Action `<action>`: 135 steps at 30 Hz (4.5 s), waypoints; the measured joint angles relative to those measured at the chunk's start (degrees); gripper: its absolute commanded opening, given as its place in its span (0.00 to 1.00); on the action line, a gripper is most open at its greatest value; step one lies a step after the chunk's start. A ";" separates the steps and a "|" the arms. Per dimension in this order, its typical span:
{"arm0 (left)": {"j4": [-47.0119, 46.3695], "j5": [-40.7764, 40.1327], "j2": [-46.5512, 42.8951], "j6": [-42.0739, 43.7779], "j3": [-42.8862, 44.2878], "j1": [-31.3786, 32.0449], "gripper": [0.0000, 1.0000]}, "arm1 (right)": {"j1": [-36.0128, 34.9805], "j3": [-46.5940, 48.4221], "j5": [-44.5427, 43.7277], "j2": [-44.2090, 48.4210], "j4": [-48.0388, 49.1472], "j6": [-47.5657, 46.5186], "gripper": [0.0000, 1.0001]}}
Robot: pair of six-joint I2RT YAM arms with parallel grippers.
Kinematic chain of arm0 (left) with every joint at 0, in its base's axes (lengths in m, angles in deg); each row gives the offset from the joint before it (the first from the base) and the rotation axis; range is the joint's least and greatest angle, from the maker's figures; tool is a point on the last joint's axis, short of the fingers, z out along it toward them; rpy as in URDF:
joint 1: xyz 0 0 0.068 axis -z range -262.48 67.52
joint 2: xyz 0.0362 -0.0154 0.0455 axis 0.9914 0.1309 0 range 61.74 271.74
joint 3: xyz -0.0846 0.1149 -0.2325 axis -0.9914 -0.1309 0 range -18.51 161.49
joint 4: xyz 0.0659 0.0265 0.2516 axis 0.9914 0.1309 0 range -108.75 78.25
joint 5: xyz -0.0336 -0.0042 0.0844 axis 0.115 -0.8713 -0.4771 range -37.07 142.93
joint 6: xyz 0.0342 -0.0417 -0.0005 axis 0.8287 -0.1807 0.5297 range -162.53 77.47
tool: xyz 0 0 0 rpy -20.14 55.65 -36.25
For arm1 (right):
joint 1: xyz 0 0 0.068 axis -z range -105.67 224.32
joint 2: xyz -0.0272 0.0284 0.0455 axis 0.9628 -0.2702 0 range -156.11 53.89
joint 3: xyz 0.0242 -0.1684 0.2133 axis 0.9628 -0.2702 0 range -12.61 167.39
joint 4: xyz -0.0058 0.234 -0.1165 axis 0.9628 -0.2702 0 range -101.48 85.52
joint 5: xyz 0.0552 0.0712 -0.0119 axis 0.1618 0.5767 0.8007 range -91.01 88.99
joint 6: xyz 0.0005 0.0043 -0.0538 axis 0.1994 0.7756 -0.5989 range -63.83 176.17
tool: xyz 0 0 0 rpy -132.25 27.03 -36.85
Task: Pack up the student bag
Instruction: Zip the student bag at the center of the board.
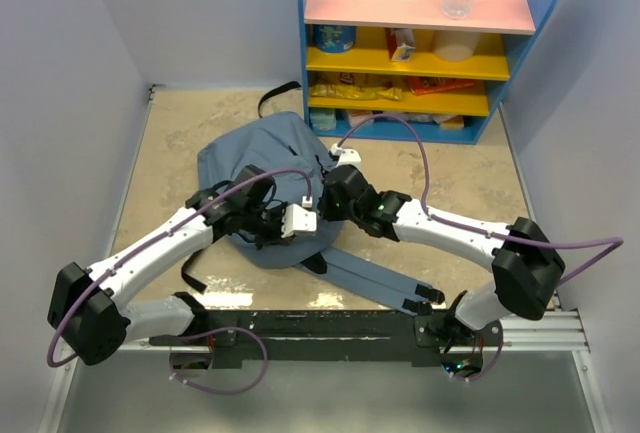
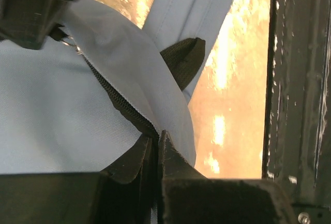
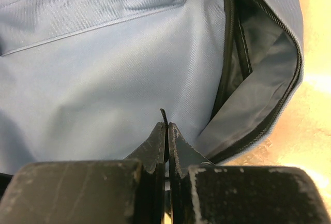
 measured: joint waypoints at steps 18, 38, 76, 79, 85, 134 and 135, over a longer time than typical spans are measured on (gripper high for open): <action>18.67 4.66 -4.02 25.62 1.64 -20.06 0.00 | 0.79 4.81 8.33 -8.48 8.24 -4.48 0.00; 29.70 14.75 6.82 27.41 15.96 -33.46 1.00 | 5.97 6.91 8.07 -10.32 9.38 -6.58 0.00; -25.05 -11.65 10.73 -22.84 -2.49 -1.46 0.00 | 5.20 3.93 5.92 -7.85 10.29 -2.25 0.00; -25.14 -11.47 10.56 -21.88 -2.73 -1.46 0.00 | 5.18 3.93 5.77 -7.85 10.25 -2.27 0.00; -25.35 -11.21 7.15 -19.45 -5.16 -1.49 0.00 | 5.22 4.33 5.73 -7.89 9.33 -2.71 0.00; -1.64 -5.44 -6.19 10.75 -9.20 -4.52 0.00 | 18.75 11.26 10.84 -12.09 6.32 -14.05 0.00; -0.02 -4.85 -6.34 11.15 -9.22 -4.61 0.00 | 20.92 11.93 8.50 -12.50 6.84 -14.88 0.00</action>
